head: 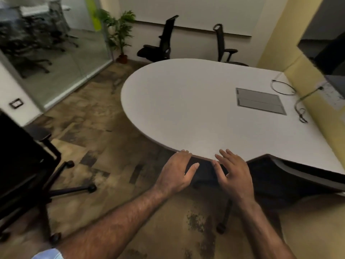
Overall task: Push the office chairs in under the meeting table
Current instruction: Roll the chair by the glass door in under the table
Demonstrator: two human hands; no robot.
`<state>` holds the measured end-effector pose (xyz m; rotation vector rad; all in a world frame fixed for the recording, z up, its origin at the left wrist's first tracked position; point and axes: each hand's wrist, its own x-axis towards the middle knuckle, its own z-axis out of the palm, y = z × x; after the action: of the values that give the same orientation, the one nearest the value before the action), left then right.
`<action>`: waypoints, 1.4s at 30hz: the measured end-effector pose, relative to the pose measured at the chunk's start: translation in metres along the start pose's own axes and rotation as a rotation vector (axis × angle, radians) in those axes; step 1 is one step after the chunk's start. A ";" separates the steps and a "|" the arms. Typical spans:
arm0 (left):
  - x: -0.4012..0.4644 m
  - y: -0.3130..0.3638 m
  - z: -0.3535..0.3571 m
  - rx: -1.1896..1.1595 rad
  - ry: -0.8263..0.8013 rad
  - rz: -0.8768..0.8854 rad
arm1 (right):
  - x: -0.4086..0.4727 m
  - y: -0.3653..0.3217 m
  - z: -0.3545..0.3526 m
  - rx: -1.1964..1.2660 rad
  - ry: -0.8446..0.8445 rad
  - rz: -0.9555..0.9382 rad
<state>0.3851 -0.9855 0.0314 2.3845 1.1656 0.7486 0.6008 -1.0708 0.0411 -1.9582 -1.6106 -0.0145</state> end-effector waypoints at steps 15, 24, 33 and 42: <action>-0.142 -0.194 -0.172 0.025 0.284 -0.447 | 0.003 -0.264 0.149 0.148 -0.230 -0.478; -0.203 -0.271 -0.243 0.040 0.344 -0.571 | 0.003 -0.393 0.215 0.250 -0.299 -0.603; -0.246 -0.333 -0.308 0.077 0.519 -0.757 | 0.003 -0.488 0.261 0.288 -0.356 -0.757; -0.267 -0.368 -0.386 0.222 0.744 -0.777 | 0.034 -0.567 0.300 0.328 -0.394 -0.886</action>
<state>-0.2102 -0.9465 0.0554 1.5369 2.3594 1.2778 -0.0051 -0.8571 0.0528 -0.9210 -2.4334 0.2783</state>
